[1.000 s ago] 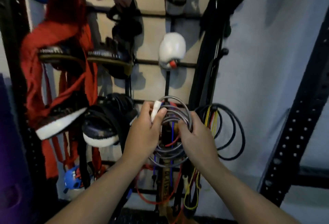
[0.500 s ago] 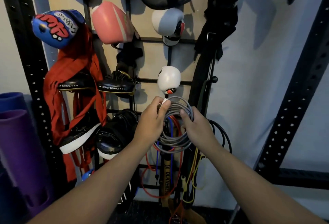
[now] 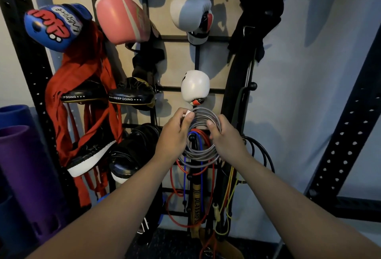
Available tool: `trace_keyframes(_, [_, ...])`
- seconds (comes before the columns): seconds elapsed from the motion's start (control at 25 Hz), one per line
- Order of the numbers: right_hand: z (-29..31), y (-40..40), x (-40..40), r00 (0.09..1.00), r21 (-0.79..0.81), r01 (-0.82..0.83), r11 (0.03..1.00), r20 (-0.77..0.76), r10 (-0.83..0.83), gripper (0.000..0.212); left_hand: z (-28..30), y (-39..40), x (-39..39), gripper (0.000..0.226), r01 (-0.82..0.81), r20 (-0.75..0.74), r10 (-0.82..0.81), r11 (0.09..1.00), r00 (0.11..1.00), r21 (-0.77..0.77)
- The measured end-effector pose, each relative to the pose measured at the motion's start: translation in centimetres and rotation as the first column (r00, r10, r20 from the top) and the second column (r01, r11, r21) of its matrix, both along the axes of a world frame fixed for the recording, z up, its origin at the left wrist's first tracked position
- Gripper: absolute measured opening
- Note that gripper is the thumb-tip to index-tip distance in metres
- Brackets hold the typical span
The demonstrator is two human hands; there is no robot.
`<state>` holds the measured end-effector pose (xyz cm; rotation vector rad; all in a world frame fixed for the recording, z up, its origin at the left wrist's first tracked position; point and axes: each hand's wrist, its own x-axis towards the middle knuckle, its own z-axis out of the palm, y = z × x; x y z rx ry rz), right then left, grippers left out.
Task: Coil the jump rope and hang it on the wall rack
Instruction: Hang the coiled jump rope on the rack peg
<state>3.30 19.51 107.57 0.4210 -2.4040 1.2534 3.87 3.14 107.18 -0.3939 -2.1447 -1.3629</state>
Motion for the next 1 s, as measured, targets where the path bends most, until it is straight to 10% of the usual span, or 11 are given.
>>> trace_keyframes(1.0, [-17.3, -4.2, -29.4, 0.92, 0.087, 0.201, 0.976, 0.326, -0.219, 0.022, -20.3, -4.2, -33.5, 0.035, 0.155, 0.182, -0.133, 0.981, 0.974, -0.113])
